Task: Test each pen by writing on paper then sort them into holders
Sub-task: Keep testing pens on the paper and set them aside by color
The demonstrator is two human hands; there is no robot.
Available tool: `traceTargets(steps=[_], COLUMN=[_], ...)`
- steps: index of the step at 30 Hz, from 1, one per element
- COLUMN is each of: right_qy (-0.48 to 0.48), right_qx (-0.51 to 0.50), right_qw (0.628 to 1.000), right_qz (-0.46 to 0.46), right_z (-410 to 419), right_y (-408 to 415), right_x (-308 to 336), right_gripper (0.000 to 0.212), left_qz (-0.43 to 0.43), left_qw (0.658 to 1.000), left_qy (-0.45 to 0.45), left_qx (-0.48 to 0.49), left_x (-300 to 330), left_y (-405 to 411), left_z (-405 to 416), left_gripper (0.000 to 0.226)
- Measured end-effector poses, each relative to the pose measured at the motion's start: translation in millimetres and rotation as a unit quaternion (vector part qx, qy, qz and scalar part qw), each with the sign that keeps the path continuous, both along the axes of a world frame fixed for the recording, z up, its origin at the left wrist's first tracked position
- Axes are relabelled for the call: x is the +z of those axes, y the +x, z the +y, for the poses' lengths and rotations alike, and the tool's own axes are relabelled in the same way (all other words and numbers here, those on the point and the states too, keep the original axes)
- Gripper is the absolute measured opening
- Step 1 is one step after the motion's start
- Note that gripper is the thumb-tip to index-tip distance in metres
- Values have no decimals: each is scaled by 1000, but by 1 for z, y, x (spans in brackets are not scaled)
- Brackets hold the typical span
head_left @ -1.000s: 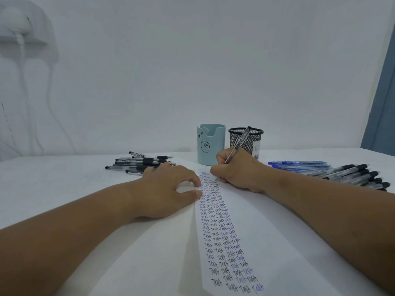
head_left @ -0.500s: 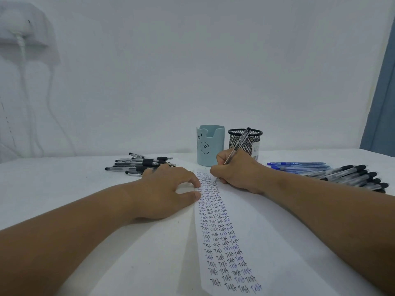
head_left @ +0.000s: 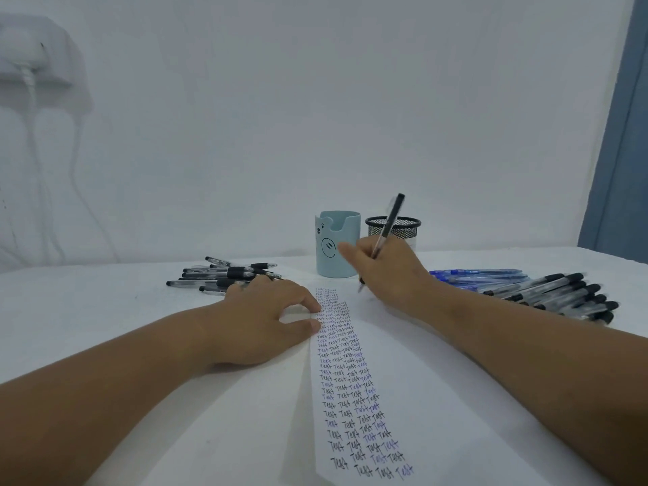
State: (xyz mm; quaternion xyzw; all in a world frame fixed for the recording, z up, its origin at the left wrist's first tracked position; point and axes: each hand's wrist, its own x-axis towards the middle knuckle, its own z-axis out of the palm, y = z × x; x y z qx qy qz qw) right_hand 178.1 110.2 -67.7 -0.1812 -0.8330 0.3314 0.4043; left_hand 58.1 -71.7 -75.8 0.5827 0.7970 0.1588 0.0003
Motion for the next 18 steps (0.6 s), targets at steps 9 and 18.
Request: traceTargets(steps=[9,18], right_qy=[79,167], right_qx=[36,33], right_qw=[996,979], right_qz=[-10,-113], right_z=[-6,-4], right_y=[20,21], right_x=[14,9], right_gripper=[24,21], left_qz=[1,12], left_qw=[1000,1000], left_qy=[5,26], left_qx=[7,10], left_x=[0,-1], left_y=[2,7], left_z=[-1,-2], left_gripper=[28,28])
